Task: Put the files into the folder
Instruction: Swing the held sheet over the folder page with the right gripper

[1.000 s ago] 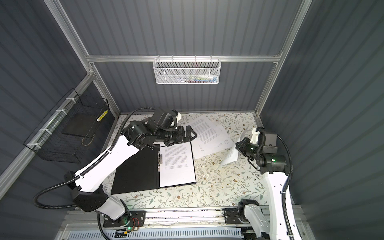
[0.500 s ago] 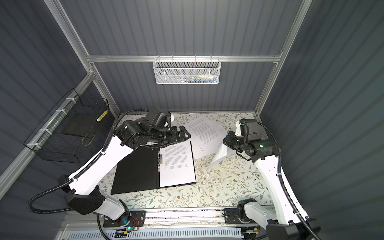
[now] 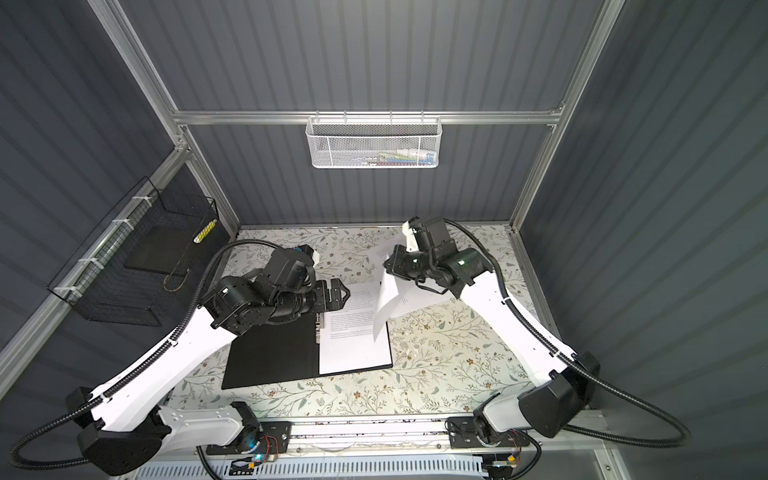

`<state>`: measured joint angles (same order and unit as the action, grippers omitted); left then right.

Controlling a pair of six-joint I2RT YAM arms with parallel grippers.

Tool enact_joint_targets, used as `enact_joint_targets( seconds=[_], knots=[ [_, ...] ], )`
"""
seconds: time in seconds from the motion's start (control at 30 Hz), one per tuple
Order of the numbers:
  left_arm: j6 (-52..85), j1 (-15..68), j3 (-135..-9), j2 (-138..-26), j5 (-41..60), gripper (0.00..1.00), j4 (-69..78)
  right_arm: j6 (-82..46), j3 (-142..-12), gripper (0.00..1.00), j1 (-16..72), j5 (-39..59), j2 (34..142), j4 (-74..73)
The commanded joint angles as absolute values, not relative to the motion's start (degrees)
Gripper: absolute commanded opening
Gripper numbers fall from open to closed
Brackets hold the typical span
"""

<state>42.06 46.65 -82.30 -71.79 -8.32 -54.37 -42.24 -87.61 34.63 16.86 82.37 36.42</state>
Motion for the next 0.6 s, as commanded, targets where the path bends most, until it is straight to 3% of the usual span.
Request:
enact_joint_targets(
  seconds=[0.0,0.27,0.43,0.57],
  knots=[
    [40.1,46.2,-81.6,-70.4,-15.0,1.00,-56.5,-43.2,-90.7,0.00,37.9,22.8,82.0,32.1],
    [39.1,46.2,-73.9,-65.9,-21.4,1.00,-57.2,-43.8,-72.1,0.00,32.7,22.9,74.3,23.1],
    [37.9,46.2,-74.1,-66.1,-25.4,1.00,-59.8,-43.5,-59.0,0.00,32.7,19.9,76.6,14.5],
    [35.1,46.2,-72.3,-64.9,-26.3,1.00,-58.4,-43.0,-53.5,0.00,33.1,10.3,80.4,10.1]
  ],
)
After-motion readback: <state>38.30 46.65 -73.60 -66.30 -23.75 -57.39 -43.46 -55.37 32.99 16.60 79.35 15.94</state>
